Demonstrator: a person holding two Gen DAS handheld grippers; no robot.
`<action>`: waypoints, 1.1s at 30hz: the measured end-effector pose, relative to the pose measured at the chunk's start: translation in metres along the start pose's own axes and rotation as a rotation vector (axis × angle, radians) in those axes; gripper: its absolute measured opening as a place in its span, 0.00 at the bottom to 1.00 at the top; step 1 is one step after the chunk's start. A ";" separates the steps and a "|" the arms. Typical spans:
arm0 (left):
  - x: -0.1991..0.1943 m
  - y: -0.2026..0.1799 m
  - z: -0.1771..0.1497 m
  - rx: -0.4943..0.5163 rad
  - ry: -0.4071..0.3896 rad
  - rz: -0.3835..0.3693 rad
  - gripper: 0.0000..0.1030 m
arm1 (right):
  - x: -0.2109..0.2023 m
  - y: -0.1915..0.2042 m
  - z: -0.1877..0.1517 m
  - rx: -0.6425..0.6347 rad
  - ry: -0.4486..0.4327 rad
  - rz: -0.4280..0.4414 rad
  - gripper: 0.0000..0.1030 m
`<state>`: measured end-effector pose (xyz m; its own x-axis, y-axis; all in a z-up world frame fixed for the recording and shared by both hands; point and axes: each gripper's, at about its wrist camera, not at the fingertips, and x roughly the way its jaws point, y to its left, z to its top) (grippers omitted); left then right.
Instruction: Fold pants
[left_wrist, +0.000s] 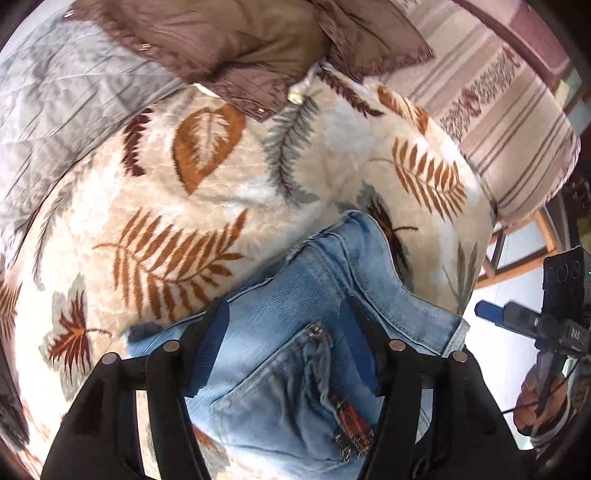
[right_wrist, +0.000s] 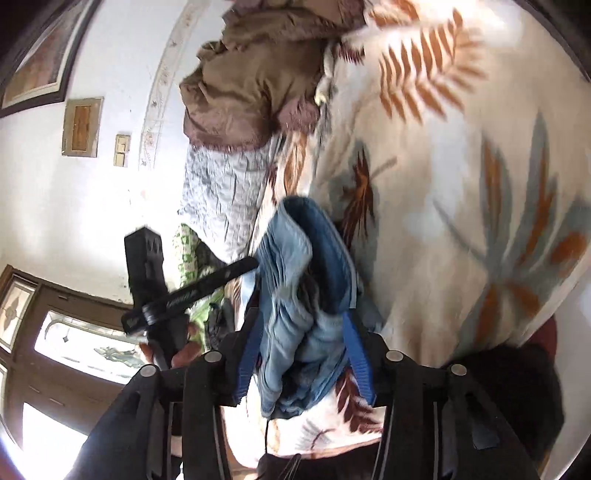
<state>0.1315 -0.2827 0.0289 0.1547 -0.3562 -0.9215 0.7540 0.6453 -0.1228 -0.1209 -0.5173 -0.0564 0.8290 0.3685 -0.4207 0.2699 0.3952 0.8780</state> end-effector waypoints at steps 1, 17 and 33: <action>-0.007 0.013 -0.007 -0.064 -0.023 0.011 0.69 | 0.005 0.006 0.011 -0.025 0.002 0.001 0.57; 0.059 0.074 -0.064 -0.557 0.031 0.088 0.79 | 0.194 0.052 0.051 -0.453 0.323 -0.323 0.38; 0.008 0.002 -0.165 -0.705 -0.077 0.006 0.76 | 0.093 0.075 -0.013 -0.673 0.402 -0.224 0.15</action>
<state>0.0290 -0.1732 -0.0398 0.2219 -0.3809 -0.8976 0.1637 0.9220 -0.3508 -0.0303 -0.4426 -0.0330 0.5163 0.4440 -0.7324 -0.0494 0.8692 0.4920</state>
